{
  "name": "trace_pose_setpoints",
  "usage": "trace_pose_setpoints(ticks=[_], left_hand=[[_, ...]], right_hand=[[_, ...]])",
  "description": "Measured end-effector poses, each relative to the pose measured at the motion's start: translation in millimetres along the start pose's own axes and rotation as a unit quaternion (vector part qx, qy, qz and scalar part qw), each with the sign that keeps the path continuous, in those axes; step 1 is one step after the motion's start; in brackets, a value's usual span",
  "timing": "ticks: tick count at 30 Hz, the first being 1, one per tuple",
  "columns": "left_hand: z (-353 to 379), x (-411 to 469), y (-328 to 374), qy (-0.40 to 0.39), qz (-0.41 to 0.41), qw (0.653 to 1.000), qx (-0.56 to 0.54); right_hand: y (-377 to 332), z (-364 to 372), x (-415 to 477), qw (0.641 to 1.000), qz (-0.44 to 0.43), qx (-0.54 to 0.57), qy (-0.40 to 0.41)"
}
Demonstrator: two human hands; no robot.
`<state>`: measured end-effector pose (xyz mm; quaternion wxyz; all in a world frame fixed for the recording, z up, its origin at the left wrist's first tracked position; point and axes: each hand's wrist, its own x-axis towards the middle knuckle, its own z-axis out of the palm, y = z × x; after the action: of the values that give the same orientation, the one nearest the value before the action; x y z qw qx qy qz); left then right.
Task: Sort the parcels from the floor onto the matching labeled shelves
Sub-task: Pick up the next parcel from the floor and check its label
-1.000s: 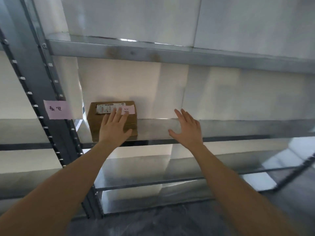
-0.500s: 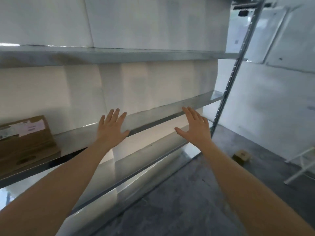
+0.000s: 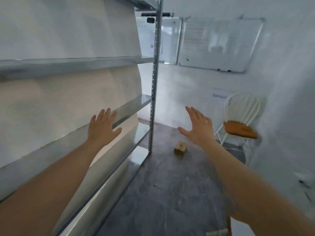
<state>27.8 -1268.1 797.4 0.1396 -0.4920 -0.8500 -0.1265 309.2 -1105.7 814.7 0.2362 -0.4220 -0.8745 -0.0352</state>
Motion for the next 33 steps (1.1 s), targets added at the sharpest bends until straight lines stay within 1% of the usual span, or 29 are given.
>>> trace_pose_setpoints(ticks=[4, 6, 10, 13, 18, 23, 27, 30, 33], left_hand=[[25.0, 52.1, 54.2, 0.025, 0.049, 0.996, -0.063], [39.4, 72.9, 80.2, 0.029, 0.083, 0.993, -0.078], [73.6, 117.7, 127.1, 0.010, 0.124, 0.987, -0.098], [99.4, 158.2, 152.8, -0.002, 0.148, 0.984, -0.097], [140.7, 243.1, 181.2, -0.034, 0.182, 0.977, -0.109], [179.3, 349.7, 198.5, -0.102, 0.200, 0.970, -0.096], [203.5, 427.2, 215.1, -0.079, 0.228, 0.964, -0.108], [223.0, 463.8, 227.3, -0.074, 0.243, 0.957, -0.141], [252.0, 501.8, 237.8, -0.072, 0.251, 0.955, -0.142]], right_hand=[[52.1, -0.7, 18.7, 0.999, 0.037, -0.019, 0.005], [76.4, 4.2, 27.4, 0.998, 0.058, -0.021, 0.007], [118.5, 19.6, 44.9, 0.994, 0.107, -0.034, 0.000], [143.6, 35.1, 66.4, 0.991, 0.127, -0.029, -0.005], [177.8, 65.7, 124.5, 0.984, 0.176, -0.035, -0.008], [200.4, 94.7, 203.5, 0.976, 0.217, -0.031, 0.002], [217.3, 118.4, 258.4, 0.971, 0.239, -0.034, 0.004], [232.7, 138.6, 291.5, 0.967, 0.249, -0.046, -0.010], [252.1, 158.5, 328.8, 0.964, 0.261, -0.050, -0.010]])
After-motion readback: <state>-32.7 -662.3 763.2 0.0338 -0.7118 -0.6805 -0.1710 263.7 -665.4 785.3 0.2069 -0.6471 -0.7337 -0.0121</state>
